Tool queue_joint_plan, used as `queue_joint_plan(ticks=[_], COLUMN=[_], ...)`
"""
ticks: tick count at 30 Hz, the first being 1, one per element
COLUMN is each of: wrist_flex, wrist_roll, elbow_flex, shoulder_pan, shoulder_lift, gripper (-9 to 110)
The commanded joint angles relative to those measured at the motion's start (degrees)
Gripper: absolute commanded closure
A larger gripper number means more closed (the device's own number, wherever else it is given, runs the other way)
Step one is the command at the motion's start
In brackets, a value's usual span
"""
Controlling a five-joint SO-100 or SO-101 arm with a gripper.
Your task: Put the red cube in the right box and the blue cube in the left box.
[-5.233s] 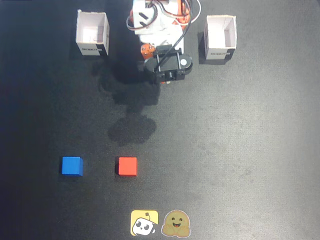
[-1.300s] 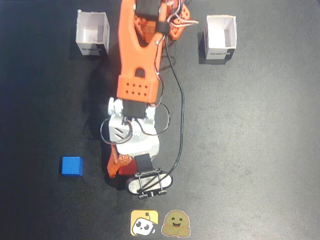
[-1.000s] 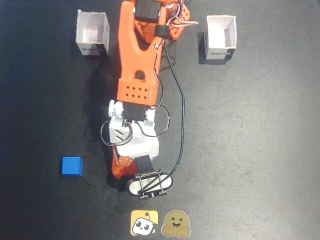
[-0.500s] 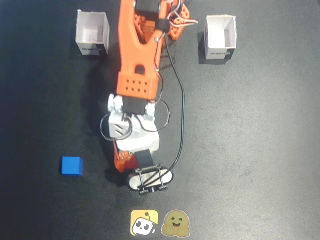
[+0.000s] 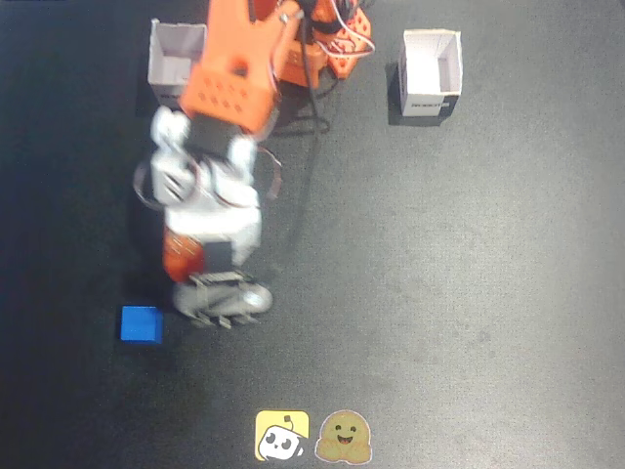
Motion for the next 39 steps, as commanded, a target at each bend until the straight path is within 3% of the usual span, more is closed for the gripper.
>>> queue_joint_plan(ticks=[1,12,39], wrist_flex=[2.72,11.87,22.15], wrist_roll=[0.62,2.72,6.77], elbow_flex=[-1.14,0.35,14.77], shoulder_pan=[1.67,6.06,34.80], shoulder_lift=[5.71,14.59,38.14], gripper=[89,89,88])
